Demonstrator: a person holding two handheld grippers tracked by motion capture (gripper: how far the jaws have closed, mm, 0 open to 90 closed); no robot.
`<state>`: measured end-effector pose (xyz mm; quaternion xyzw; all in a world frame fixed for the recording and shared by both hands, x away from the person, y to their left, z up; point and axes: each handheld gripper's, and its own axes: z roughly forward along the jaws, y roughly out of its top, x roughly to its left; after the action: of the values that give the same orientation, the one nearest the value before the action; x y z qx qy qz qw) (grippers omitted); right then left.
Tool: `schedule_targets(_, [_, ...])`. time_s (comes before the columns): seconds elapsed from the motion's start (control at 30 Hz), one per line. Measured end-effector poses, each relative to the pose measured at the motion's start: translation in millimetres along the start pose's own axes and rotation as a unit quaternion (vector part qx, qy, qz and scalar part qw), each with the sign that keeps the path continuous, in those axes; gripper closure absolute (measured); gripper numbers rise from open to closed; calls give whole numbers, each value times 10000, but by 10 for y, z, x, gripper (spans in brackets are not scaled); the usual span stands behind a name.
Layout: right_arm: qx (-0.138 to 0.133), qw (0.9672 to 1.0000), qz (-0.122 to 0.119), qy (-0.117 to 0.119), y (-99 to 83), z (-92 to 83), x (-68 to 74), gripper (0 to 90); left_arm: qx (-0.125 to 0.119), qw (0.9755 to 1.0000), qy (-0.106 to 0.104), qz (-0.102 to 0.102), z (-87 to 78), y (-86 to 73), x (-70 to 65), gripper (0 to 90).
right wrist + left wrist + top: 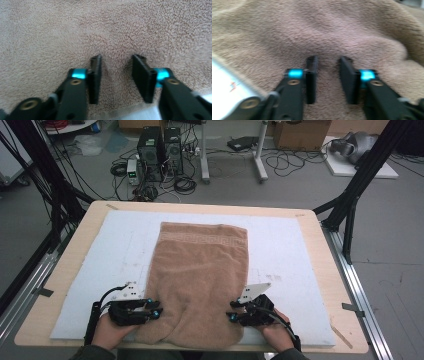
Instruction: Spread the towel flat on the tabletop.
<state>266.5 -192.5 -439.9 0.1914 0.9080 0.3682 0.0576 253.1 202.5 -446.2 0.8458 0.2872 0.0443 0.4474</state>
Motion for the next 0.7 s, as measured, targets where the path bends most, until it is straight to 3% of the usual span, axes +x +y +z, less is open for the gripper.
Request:
schedule_targets(0.17, [19, 10000, -18, 87, 39, 10, -22, 799, 18, 10000, 53, 14, -6, 16, -29, 841])
schedule_targets(0.33, [-42, 9999, -145, 0, 97, -72, -18, 822, -53, 9998, 183, 39, -56, 57, -48, 875])
schedule_targets(0.53, [-306, 9990, -207, -245, 227, -264, -63, 824, -282, 9983, 505, 0, -92, 210, -12, 879])
schedule_targets(0.63, [-379, 9981, -258, -422, 322, -357, -157, 825, -436, 9967, 680, -19, -90, 340, 56, 879])
schedule_targets(0.7, [-397, 9974, -166, -579, 377, -387, -277, 825, -483, 9949, 882, -21, -63, 437, 135, 879])
